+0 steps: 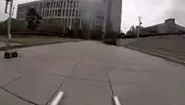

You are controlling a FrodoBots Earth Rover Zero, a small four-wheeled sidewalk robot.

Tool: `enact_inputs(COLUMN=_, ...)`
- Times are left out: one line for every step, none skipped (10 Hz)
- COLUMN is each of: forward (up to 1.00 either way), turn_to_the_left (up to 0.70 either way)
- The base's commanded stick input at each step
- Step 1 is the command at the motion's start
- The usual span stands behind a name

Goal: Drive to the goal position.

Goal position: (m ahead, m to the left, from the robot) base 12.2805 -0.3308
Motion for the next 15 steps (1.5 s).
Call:
enact_inputs(forward=1.00, turn_to_the_left=0.00)
enact_inputs(forward=1.00, turn_to_the_left=0.00)
enact_inputs(forward=1.00, turn_to_the_left=0.00)
enact_inputs(forward=1.00, turn_to_the_left=0.00)
enact_inputs(forward=1.00, turn_to_the_left=0.00)
enact_inputs(forward=1.00, turn_to_the_left=0.00)
enact_inputs(forward=1.00, turn_to_the_left=0.00)
enact_inputs(forward=1.00, turn_to_the_left=0.00)
enact_inputs(forward=1.00, turn_to_the_left=0.00)
enact_inputs(forward=1.00, turn_to_the_left=0.00)
enact_inputs(forward=1.00, turn_to_the_left=0.00)
enact_inputs(forward=1.00, turn_to_the_left=0.00)
enact_inputs(forward=1.00, turn_to_the_left=0.00)
enact_inputs(forward=1.00, turn_to_the_left=0.00)
enact_inputs(forward=1.00, turn_to_the_left=0.00)
